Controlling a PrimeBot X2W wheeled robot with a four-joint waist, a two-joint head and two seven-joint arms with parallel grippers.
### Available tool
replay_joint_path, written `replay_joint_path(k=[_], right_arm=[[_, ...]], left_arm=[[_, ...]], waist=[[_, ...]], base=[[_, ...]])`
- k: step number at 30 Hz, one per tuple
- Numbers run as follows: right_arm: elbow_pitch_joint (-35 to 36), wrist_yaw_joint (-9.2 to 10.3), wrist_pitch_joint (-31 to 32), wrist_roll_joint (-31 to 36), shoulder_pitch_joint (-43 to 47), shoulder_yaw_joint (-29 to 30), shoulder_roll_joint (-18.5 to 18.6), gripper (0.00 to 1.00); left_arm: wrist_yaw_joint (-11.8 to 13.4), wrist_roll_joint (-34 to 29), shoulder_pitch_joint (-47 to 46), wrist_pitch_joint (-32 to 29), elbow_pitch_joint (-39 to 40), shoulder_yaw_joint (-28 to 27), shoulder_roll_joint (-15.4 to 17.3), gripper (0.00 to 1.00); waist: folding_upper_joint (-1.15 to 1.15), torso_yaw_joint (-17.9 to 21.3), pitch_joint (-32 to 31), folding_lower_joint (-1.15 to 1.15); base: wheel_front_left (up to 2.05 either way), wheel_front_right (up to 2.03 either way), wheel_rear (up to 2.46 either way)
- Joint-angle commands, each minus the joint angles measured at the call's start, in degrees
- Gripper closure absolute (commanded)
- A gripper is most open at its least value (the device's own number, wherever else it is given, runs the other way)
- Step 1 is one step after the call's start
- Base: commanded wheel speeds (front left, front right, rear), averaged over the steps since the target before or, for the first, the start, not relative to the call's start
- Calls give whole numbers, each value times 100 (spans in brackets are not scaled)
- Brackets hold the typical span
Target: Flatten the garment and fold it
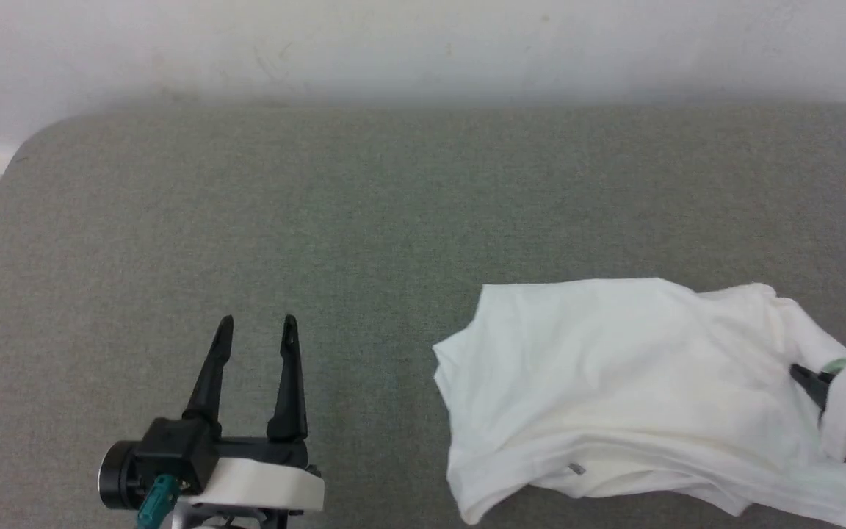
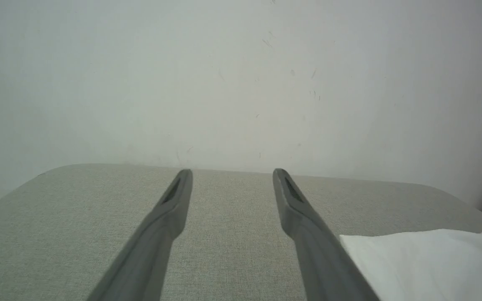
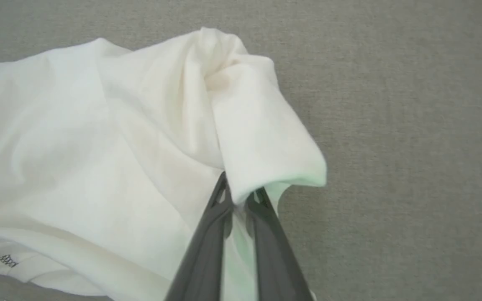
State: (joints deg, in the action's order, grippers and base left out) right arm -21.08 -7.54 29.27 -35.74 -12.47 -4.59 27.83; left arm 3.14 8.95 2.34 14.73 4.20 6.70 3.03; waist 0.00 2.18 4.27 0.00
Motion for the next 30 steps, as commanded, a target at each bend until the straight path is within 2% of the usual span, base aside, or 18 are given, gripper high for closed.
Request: replay_joint_path(k=[1, 4, 9, 16, 24, 30], right_arm=[[65, 5, 102, 100, 113, 146, 81, 100], [340, 5, 346, 59, 207, 279, 58, 100], [824, 5, 851, -172, 260, 175, -212, 100], [1449, 5, 1469, -979, 208, -173, -1063, 100], [1102, 5, 927, -1132, -56, -612, -2095, 100], [408, 5, 311, -979, -256, -1044, -2387, 100]], left_arm=[[1, -67, 37, 27, 14, -15, -13, 0], [-1, -46, 43, 27, 2, -13, -13, 0], [-8, -18, 64, 27, -32, 3, -14, 0], [-62, 27, 58, 27, -140, 78, -14, 0], [-123, 92, 69, 27, -260, 189, -14, 0], [-120, 117, 13, 27, -276, 264, -15, 0]], waist=[[0, 44, -21, 0], [0, 83, -25, 0], [0, 108, -72, 0], [0, 35, -217, 0], [0, -149, -342, 0], [0, -262, -251, 0]], base=[[0, 0, 0], [0, 0, 0], [0, 0, 0], [0, 0, 0], [0, 0, 0], [0, 0, 0]])
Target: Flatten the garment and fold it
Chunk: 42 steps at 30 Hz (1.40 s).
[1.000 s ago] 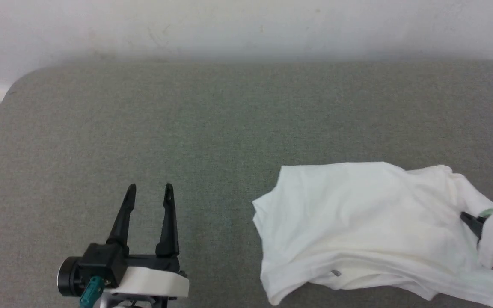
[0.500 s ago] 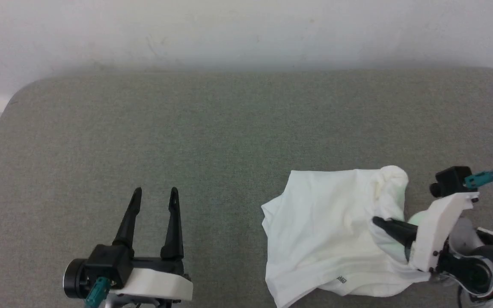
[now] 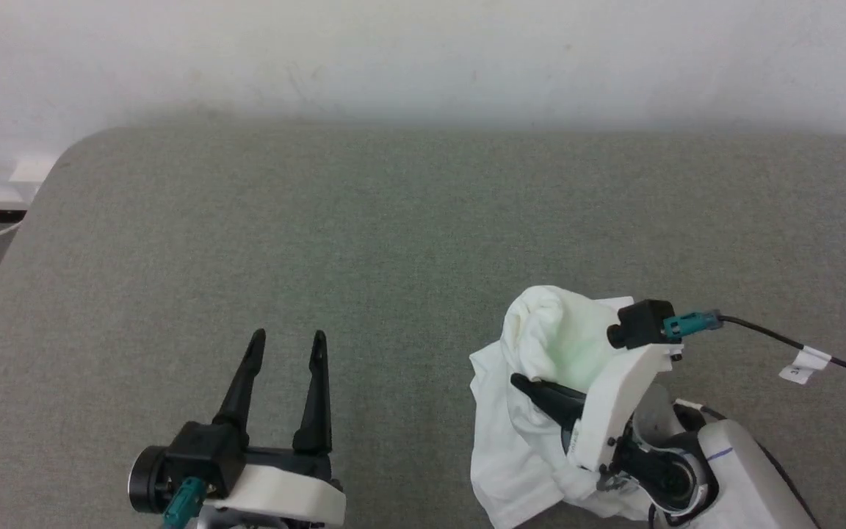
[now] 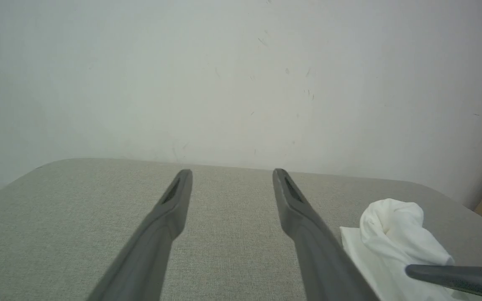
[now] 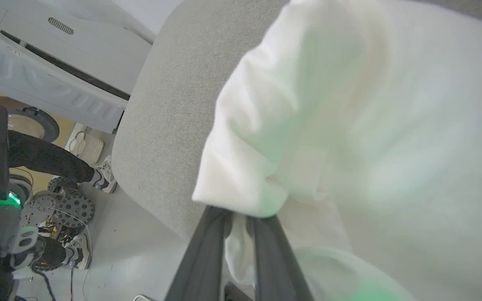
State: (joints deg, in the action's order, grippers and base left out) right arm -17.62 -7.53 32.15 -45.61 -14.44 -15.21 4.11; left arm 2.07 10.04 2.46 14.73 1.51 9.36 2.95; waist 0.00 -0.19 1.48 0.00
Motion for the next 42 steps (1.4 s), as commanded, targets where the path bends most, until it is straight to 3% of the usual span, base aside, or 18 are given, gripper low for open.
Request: replay_joint_path(k=[1, 3, 4, 5, 7, 14, 20, 23, 33, 42], right_arm=[[-71, 4, -100, 7, -99, -25, -42, 100], [-372, 4, -369, 90, -196, -102, -77, 100], [-524, 4, -486, 155, -244, -173, -88, 93], [-660, 4, -602, 174, -286, -234, -98, 66], [-882, 4, -763, 138, -368, -400, -110, 0], [-939, 4, -1523, 264, -707, -1019, -105, 0], [-343, 4, -2073, 965, -847, -1690, 406, 0], [-34, 4, -2565, 1514, -789, -1597, 609, 0], [1209, 4, -4116, 2675, 244, -27, 639, 0], [2086, 4, -4164, 2987, 1379, 1563, 568, 0]], left_arm=[[-10, 13, -17, 27, -6, 13, -7, 0], [5, 23, -64, 27, -3, 41, -7, 0], [14, 31, -87, 27, -4, 57, -7, 0], [22, 39, -107, 27, -6, 75, -7, 0], [44, 54, -150, 27, -9, 110, -7, 0], [98, 67, -180, 27, -35, 99, -7, 0], [126, 84, -156, 27, -45, 61, -7, 0], [156, 109, -121, 27, -21, 26, -7, 0], [235, 131, -20, 27, -3, -132, -7, 0], [247, 109, 62, 27, -1, -344, -7, 0]], waist=[[0, -38, 62, 0], [0, -52, 139, 0], [0, -54, 167, 0], [0, -58, 200, 0], [0, -63, 250, 0], [0, 14, 264, 0], [0, 117, 176, 0], [0, 192, 128, 0], [0, 442, -7, 0], [0, 609, -109, 0]], base=[[0, 0, 0], [0, 0, 0], [0, 0, 0], [0, 0, 0], [0, 0, 0], [0, 0, 0], [0, 0, 0], [0, 0, 0], [0, 0, 0], [0, 0, 0]])
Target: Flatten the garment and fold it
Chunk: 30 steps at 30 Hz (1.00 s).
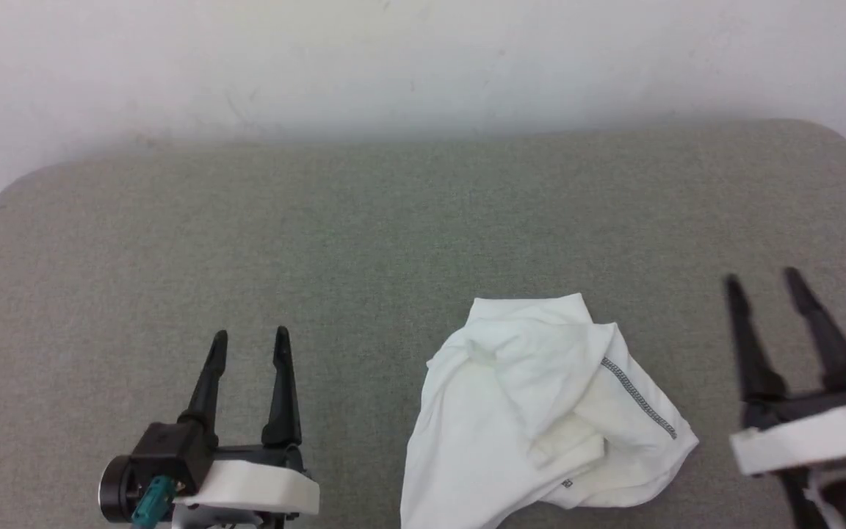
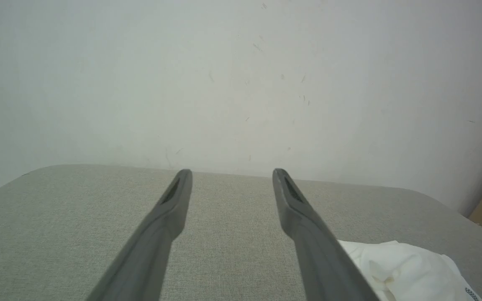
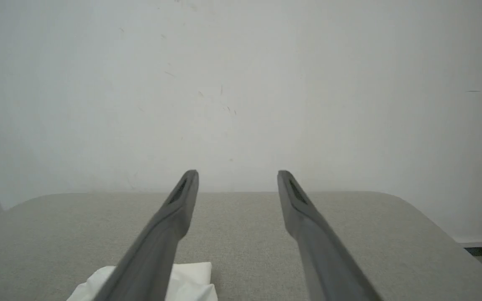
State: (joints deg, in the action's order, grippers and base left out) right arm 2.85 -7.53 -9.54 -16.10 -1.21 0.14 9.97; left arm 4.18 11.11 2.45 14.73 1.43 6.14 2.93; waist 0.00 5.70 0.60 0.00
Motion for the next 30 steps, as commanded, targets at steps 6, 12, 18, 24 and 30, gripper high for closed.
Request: replay_joint_path(k=[6, 12, 18, 24, 30], right_arm=[[567, 4, 144, 204, 814, 1119, -279, 0], [717, 4, 299, 154, 1214, 1574, -451, 0], [404, 4, 466, -39, 1236, 1618, -314, 0], [-371, 4, 986, -505, 957, 1521, 130, 0], [-1171, 4, 1642, -984, 324, 1068, 679, 0]], left_arm=[[92, -30, 206, 27, 103, -178, -5, 0], [105, -61, 319, 27, 181, -309, -5, 0], [99, -85, 353, 27, 213, -321, -5, 0], [126, -65, 292, 27, 249, -254, -5, 0], [175, -32, 140, 27, 316, -139, -5, 0]], waist=[[0, 102, -107, 0], [0, 150, -135, 0], [0, 114, -113, 0], [0, -1, 3, 0], [0, -141, 233, 0]], base=[[0, 0, 0], [0, 0, 0], [0, 0, 0], [0, 0, 0], [0, 0, 0]])
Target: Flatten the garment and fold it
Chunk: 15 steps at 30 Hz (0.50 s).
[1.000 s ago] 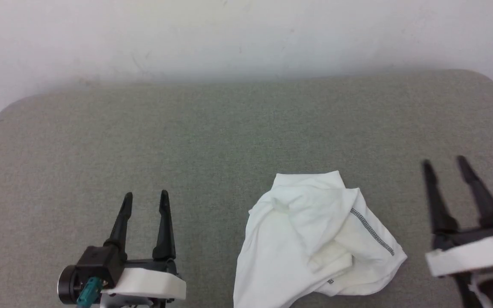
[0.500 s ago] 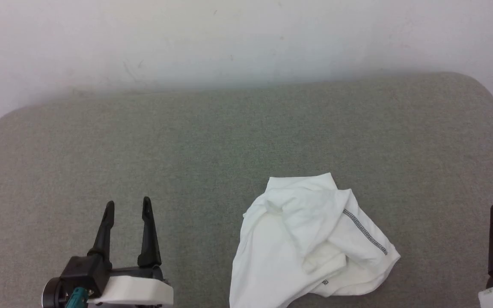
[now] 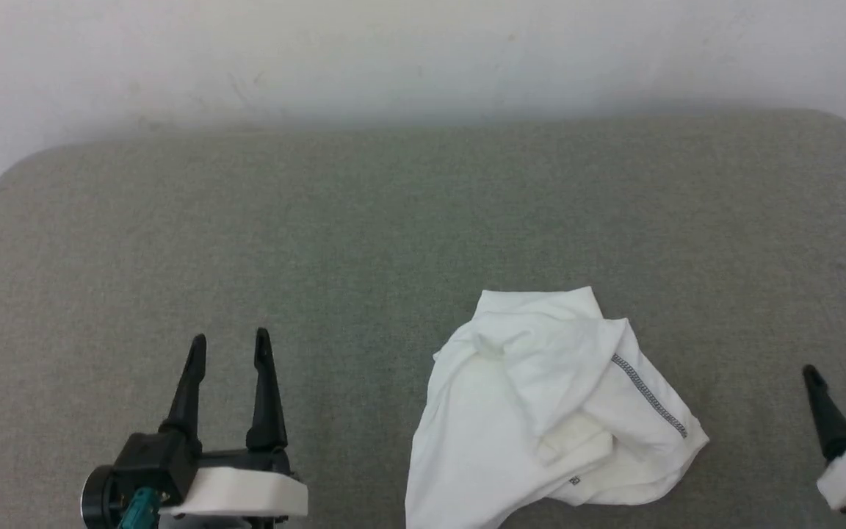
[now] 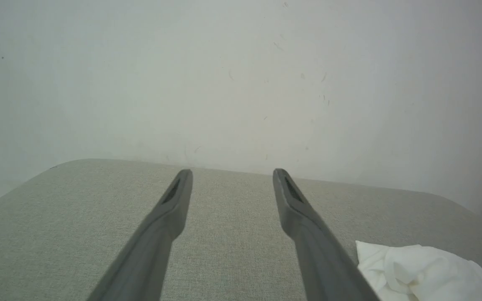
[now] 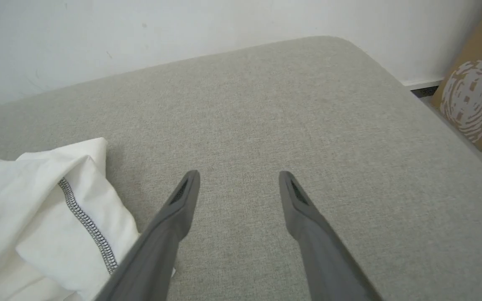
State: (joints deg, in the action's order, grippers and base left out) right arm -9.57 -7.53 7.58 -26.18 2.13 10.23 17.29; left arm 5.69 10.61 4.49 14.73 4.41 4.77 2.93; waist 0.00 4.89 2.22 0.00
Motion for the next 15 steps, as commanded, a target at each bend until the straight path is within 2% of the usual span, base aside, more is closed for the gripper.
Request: replay_joint_path(k=[1, 9, 15], right_arm=[[-55, 4, 51, -75, -140, -79, 41, 0], [-912, 4, 910, -803, -1249, -1321, 690, 0], [-1314, 4, 1285, -1484, -1854, -2354, 877, 0]], left_arm=[[32, 20, -98, 27, 31, 13, -5, 0], [76, 37, -430, 27, 119, 175, -5, 0], [139, 84, -614, 27, 129, 325, -5, 0]], waist=[[0, -83, 125, 0], [0, -301, 618, 0], [0, -452, 912, 0]], base=[[0, 0, 0], [0, 0, 0], [0, 0, 0]])
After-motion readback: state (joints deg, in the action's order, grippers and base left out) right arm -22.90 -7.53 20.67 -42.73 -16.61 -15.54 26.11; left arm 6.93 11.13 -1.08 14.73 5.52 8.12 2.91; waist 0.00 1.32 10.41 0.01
